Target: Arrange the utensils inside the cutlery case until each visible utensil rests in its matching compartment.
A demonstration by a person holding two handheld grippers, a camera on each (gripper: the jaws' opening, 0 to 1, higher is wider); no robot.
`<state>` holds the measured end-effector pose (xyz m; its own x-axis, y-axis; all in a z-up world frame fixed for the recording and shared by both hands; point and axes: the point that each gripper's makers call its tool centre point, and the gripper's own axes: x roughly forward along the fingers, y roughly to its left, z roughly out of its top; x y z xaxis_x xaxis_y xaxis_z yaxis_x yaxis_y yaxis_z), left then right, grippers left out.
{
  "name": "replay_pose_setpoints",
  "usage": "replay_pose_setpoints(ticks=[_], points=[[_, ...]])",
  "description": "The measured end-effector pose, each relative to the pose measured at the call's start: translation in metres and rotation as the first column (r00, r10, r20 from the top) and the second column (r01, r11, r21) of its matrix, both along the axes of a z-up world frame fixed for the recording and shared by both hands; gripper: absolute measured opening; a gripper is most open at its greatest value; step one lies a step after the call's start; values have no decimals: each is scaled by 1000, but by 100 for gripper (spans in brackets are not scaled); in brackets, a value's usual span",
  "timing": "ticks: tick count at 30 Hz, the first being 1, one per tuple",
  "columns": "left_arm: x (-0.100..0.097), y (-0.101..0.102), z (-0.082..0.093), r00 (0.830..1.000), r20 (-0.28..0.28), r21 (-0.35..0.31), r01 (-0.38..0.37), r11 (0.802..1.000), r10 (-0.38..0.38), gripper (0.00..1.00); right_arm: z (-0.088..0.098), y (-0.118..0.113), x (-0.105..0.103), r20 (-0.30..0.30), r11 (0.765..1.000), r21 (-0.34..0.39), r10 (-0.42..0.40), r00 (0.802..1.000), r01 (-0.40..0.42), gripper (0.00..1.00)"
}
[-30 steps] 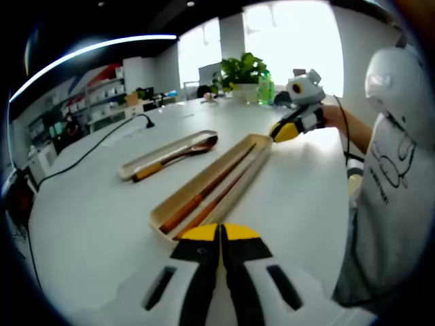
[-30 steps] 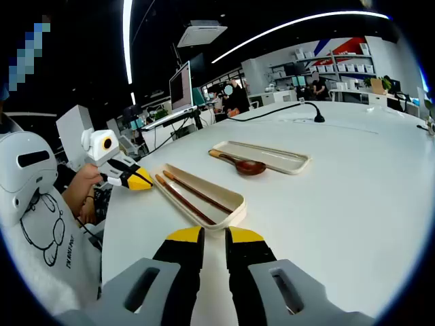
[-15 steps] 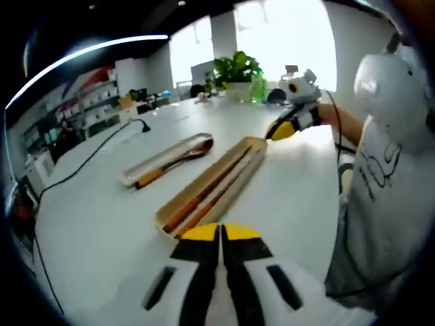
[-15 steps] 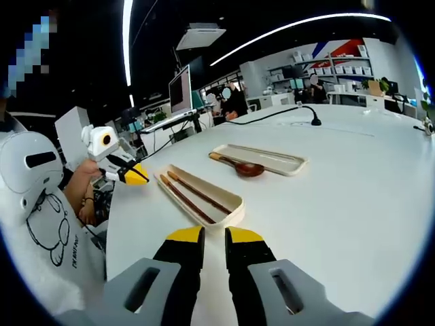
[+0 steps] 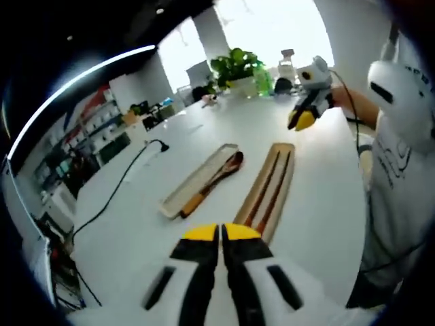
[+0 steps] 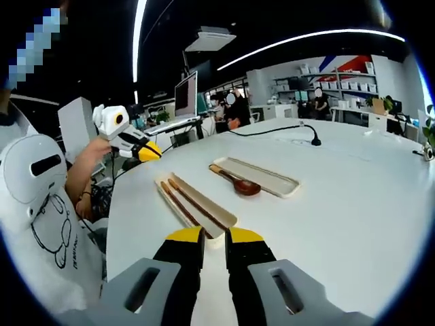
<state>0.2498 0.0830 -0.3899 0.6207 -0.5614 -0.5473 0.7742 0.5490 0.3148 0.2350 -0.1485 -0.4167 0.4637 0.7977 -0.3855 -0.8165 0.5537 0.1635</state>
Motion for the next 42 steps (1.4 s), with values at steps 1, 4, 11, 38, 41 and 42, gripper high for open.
replay_pose_setpoints(ticks=[1, 4, 11, 38, 41, 42], points=[[2, 0, 2, 1000, 6, 19, 11, 1000, -11, 1, 2, 1, 1, 8, 1000, -13, 10, 1000, -10, 11], [15, 0, 7, 999, 14, 58, 30, 998, -31, 1, 8, 4, 7, 33, 997, -60, 46, 998, -44, 11], [45, -5, 10, 997, 1, 98, 76, 992, -76, 1, 18, 16, 25, 75, 987, -136, 91, 993, -80, 12], [85, -46, -49, 944, -157, 370, 329, 869, -290, 14, 13, 39, 60, 66, 951, -263, 189, 980, -166, 13], [89, -49, -56, 938, -182, 372, 344, 862, -296, 14, 10, 36, 61, 55, 951, -262, 185, 981, -165, 13], [89, -49, -58, 937, -188, 372, 346, 861, -295, 14, 9, 35, 61, 53, 951, -262, 185, 981, -165, 13]])
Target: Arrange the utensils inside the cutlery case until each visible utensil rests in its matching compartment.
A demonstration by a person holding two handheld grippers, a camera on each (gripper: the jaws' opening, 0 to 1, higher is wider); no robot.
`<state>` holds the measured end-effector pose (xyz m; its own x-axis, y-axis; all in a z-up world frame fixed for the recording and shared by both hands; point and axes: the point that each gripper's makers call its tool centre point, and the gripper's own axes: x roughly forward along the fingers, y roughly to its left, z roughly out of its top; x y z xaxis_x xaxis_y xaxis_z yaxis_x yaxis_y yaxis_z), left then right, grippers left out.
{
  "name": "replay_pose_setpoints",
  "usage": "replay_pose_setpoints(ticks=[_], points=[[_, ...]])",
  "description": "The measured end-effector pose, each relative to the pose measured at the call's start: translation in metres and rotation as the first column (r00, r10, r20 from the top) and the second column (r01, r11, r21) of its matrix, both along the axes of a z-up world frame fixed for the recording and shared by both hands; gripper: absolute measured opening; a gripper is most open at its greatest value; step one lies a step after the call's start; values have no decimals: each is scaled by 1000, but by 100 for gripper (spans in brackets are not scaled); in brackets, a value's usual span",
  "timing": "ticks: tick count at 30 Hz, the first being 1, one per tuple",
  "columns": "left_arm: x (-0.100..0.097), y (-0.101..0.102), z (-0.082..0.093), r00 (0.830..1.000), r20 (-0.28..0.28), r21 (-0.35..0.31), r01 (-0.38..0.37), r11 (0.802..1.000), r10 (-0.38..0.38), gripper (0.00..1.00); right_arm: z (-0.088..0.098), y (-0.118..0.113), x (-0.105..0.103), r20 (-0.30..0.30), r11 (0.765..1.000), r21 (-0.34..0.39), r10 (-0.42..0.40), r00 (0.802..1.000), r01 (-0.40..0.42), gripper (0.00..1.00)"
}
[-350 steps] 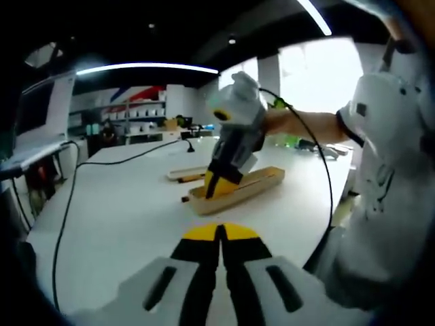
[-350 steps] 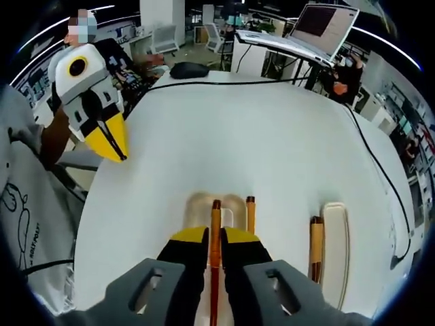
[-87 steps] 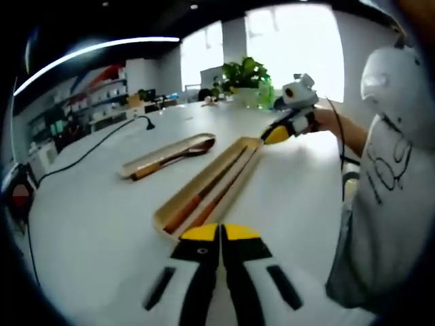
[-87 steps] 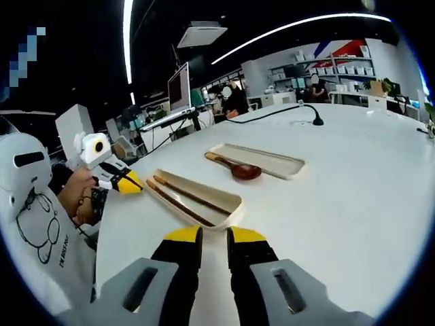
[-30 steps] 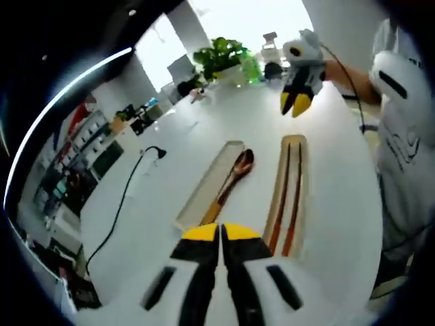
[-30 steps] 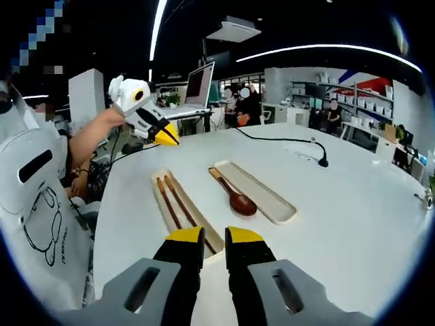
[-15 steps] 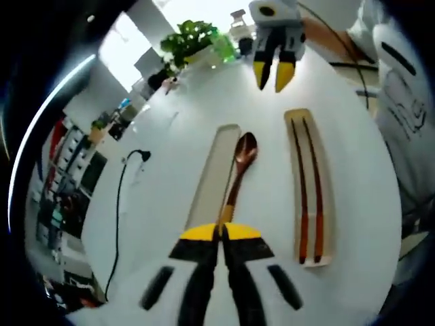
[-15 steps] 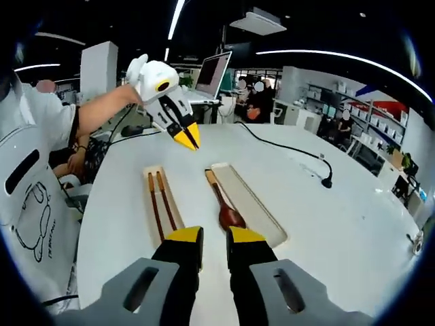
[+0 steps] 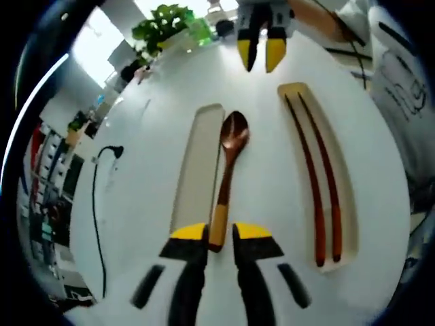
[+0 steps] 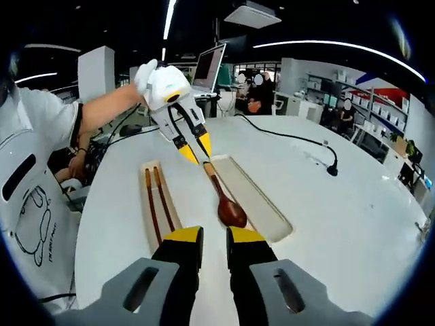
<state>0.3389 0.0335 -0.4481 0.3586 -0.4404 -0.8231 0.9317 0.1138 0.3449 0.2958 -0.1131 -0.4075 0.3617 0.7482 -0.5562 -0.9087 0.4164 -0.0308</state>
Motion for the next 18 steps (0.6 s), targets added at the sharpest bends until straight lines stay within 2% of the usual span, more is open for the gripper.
replay_pose_setpoints(ticks=[5, 10, 13, 18], points=[[5, 7, -13, 999, -33, 56, -2, 998, 4, 14, -3, -3, 1, -12, 1000, 1, -6, 1000, 6, 13], [9, 9, -17, 999, -54, 59, 4, 998, 0, 14, -7, -5, 2, -24, 1000, 7, -9, 1000, 10, 13], [7, 8, -18, 998, -61, 70, 37, 997, -33, 14, -9, -7, 2, -35, 1000, 9, -16, 999, 17, 13], [11, 11, -19, 998, -59, 87, 40, 995, -35, 14, -9, -5, -6, -44, 999, 35, -12, 999, 14, 13]])
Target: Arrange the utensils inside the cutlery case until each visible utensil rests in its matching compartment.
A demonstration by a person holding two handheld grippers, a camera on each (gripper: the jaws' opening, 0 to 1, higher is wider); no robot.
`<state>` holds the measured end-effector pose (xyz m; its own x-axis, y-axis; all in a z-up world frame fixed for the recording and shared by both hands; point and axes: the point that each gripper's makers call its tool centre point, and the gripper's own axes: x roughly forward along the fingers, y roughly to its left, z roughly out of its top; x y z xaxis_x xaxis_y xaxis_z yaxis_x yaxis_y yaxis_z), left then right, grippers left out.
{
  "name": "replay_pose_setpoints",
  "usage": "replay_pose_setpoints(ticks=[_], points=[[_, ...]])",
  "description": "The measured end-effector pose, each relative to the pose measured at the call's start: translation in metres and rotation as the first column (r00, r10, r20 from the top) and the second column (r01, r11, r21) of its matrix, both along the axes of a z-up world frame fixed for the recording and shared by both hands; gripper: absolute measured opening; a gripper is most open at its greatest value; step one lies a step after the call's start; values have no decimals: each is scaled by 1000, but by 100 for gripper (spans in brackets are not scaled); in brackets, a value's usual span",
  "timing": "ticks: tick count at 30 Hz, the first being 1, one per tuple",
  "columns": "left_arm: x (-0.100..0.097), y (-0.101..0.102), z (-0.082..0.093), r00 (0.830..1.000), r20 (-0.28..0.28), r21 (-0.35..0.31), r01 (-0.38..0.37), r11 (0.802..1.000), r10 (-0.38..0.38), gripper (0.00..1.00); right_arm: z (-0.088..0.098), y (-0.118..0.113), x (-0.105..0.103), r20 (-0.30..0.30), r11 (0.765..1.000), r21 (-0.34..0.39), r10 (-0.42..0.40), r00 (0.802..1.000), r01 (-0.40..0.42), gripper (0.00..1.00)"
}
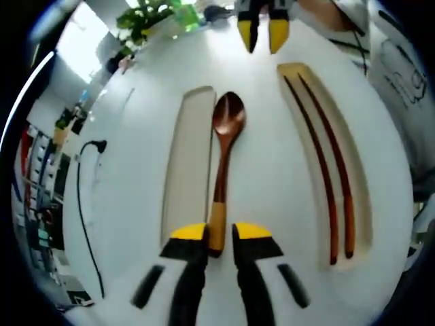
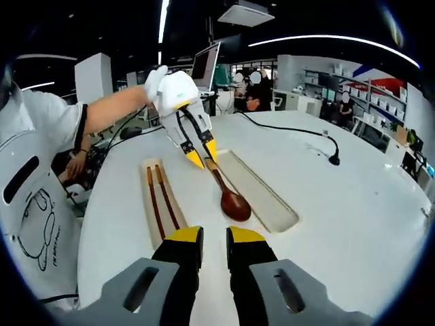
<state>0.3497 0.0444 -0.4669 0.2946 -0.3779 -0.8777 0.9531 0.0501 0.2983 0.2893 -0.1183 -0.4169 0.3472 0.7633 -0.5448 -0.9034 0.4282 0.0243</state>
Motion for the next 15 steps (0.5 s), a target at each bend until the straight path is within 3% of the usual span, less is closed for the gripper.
replay_pose_setpoints(ticks=[9, 15], points=[[1, 1, -2, 1000, -18, 16, 5, 1000, -5, 14, -5, -4, -3, -11, 1000, -2, -10, 1000, 10, 13], [1, -1, -2, 999, -33, 26, 20, 999, -19, 12, -9, -7, 7, -4, 1000, -11, -17, 1000, 17, 13]])
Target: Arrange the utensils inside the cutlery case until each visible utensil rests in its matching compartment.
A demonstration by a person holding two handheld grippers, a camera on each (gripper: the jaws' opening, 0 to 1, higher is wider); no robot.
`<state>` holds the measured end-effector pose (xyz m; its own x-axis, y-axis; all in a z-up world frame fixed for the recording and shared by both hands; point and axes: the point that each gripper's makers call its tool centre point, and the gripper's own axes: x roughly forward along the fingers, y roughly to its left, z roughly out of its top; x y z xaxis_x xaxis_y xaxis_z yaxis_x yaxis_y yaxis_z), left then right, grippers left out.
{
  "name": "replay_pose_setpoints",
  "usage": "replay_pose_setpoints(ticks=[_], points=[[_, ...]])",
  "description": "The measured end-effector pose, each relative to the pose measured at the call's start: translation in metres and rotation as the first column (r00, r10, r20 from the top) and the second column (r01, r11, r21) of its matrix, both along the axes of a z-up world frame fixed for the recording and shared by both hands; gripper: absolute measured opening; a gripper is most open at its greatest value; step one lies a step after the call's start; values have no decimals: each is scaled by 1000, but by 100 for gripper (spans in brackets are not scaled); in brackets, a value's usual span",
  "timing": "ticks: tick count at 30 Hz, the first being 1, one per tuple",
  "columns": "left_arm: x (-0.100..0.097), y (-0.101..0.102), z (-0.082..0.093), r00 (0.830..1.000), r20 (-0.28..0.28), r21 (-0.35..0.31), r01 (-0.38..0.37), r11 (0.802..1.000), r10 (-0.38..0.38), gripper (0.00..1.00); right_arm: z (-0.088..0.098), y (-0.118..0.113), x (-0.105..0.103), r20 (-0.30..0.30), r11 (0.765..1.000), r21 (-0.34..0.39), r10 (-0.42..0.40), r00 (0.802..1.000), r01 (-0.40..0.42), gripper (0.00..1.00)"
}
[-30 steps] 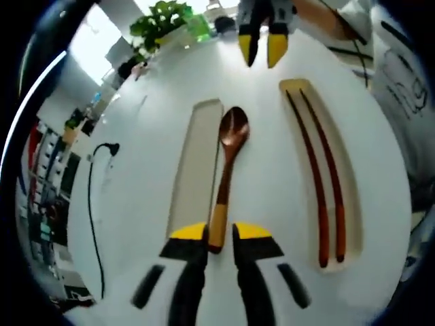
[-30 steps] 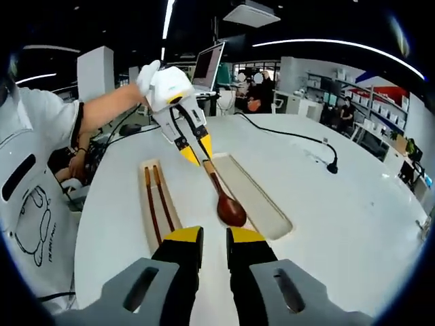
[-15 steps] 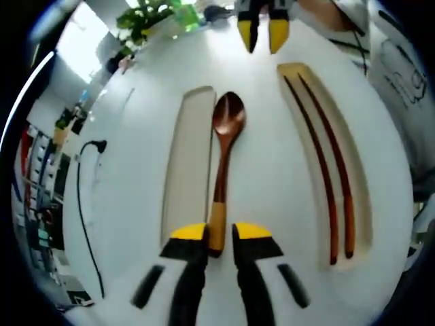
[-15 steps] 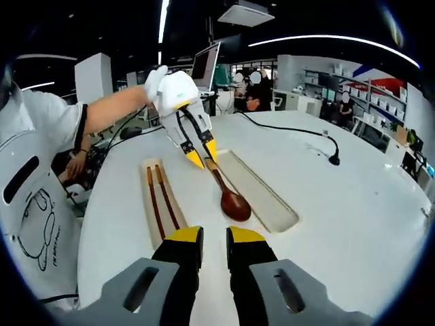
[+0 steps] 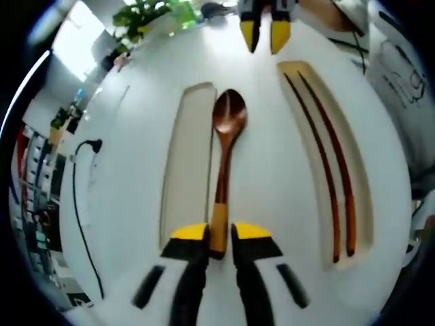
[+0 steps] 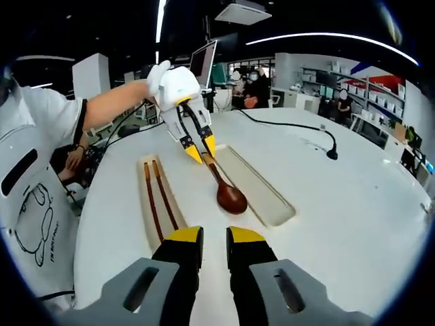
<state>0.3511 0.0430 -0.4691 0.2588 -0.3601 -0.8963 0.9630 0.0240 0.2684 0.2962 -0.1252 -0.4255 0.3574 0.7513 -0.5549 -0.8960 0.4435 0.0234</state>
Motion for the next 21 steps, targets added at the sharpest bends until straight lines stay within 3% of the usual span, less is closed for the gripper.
replay_pose_setpoints(ticks=[4, 11, 21], points=[[-1, -1, 0, 1000, -12, 6, 5, 1000, -5, 11, -2, -4, 13, -17, 1000, 25, -8, 1000, 8, 13], [-3, -2, -1, 999, -32, 7, 4, 1000, -4, 11, -9, 10, 24, 17, 997, 69, 31, 999, -33, 20], [-5, -2, -1, 999, -33, -9, 24, 1000, -24, 10, -25, 35, 32, 27, 995, 53, 85, 996, -87, 24]])
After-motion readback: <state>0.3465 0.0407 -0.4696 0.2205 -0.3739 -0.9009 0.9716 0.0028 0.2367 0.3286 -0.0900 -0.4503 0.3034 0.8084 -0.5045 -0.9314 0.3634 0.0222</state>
